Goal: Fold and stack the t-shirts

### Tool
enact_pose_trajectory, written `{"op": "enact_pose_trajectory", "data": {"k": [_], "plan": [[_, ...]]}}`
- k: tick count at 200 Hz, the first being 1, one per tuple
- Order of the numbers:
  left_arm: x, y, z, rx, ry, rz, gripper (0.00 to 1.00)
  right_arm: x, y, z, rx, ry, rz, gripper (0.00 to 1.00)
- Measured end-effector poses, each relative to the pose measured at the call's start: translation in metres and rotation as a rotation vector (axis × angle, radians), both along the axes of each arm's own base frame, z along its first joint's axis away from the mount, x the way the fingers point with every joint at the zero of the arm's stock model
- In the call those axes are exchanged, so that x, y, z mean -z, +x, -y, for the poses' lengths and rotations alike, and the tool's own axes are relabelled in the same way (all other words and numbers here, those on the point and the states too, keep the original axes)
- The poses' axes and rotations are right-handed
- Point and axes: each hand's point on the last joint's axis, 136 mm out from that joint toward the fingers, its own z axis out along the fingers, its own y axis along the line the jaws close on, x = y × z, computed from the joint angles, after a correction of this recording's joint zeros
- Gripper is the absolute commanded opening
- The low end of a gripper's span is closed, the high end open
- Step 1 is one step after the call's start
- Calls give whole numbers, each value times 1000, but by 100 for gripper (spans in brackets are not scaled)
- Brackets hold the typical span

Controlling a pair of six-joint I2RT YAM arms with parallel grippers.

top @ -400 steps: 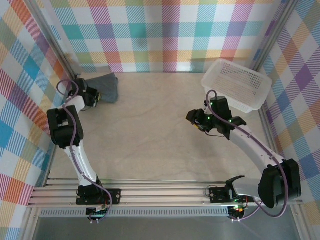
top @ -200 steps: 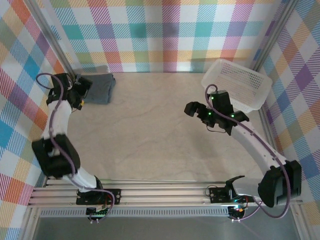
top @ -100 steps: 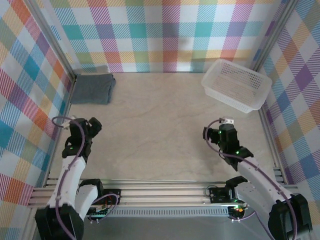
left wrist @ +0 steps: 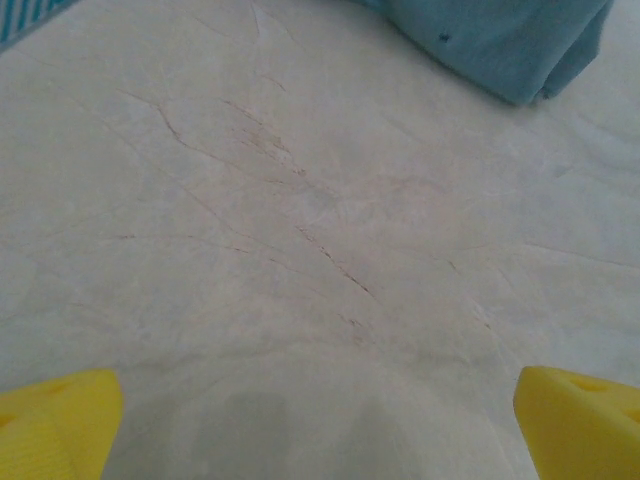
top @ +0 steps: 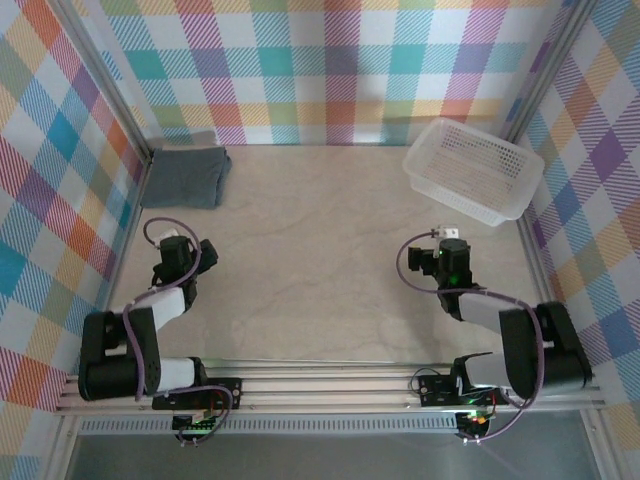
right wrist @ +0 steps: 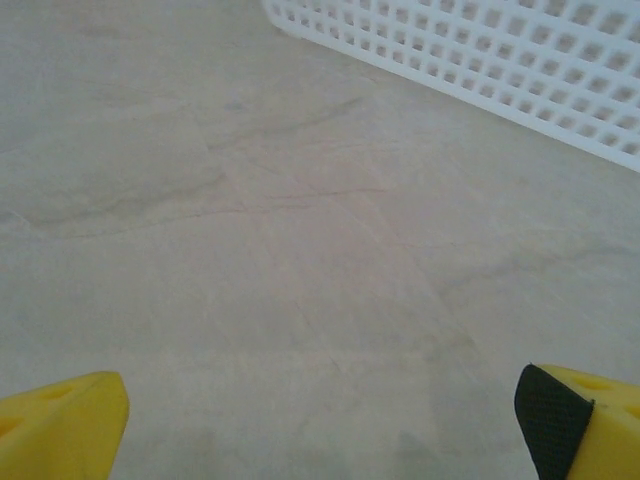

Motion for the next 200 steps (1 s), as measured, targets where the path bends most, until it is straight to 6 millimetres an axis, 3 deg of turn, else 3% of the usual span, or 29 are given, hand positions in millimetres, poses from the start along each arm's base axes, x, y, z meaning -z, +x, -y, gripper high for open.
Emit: {"op": "enact_pose_trajectory", "data": {"k": [25,52,72,87,101,138,167,200], "plan": [[1,19,0,19,-2,12,100,-9,23,5,-22,30,70,100],[-14,31,5,50,-3,118,100,-2,29,23,4,64,114,100],[-14,16,10,58,13,199,100,1,22,21,-18,80,129,100],[-3,0,15,65,23,205,100,-3,21,18,-32,86,154,100],[1,-2,21,88,41,196,100,-7,22,16,-44,92,174,100],[-19,24,43,184,100,249,100,-13,24,12,-65,101,196,100],[-13,42,56,240,136,214,100,-16,34,13,-57,103,179,100],[-16,47,63,267,155,209,100,-28,45,15,-41,109,195,100]]}}
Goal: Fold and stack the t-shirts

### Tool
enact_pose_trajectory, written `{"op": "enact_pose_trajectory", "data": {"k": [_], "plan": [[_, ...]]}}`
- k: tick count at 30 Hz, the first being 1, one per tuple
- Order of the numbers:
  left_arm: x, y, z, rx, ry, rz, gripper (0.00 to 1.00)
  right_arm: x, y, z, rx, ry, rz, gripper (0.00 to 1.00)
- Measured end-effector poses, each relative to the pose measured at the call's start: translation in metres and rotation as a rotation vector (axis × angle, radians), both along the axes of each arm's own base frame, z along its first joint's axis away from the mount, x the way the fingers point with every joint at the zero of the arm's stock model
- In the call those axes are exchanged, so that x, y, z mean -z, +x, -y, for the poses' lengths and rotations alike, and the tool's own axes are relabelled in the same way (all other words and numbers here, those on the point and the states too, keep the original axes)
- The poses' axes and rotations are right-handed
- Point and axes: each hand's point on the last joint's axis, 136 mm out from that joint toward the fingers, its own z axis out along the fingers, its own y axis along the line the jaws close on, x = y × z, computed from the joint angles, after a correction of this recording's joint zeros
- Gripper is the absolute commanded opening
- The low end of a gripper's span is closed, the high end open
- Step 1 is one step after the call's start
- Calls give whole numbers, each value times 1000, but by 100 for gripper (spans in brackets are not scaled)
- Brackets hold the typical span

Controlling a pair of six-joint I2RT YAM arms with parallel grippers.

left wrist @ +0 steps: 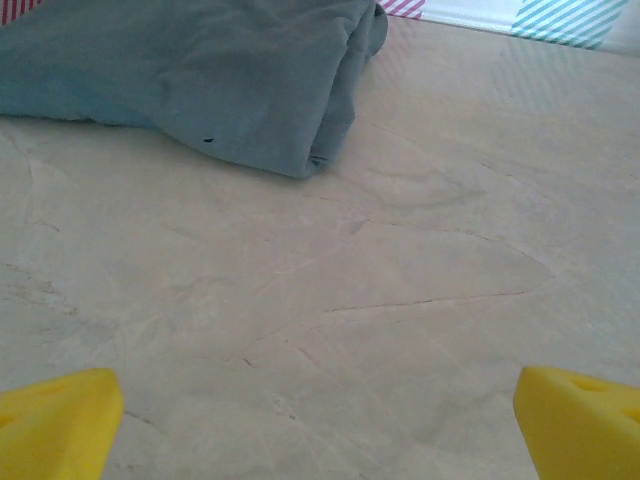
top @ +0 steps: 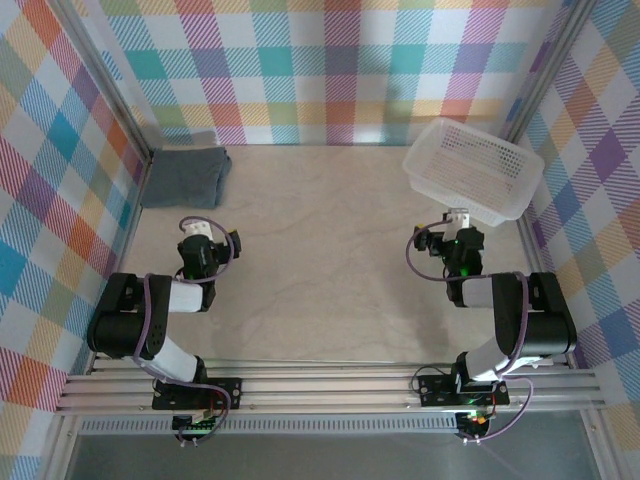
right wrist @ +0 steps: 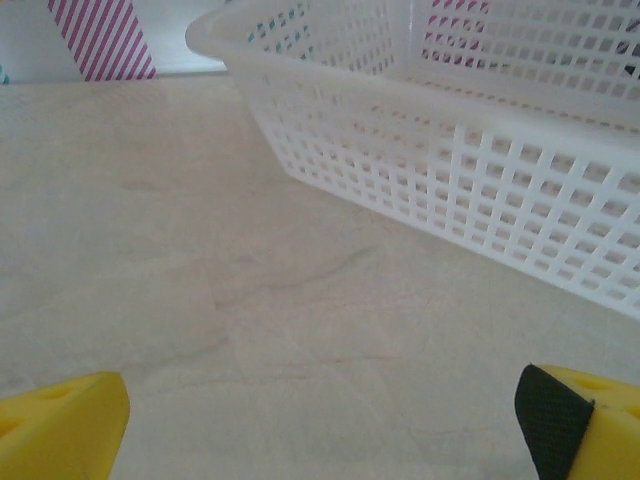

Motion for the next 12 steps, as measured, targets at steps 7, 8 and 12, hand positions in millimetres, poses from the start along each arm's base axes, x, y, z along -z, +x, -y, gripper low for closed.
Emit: {"op": "enact_pose_trajectory", "data": {"k": [7,8,12], "plan": [[1,-1,-2,-5,21,-7,100,8,-3,0,2,2,-33,100],[1,-1,-2,-6,22,-7,100,8,-3,0,2,2,-35,100],[2,-1,-2,-6,23,-13,100,8,-3,0,2,2,-36,100]]}}
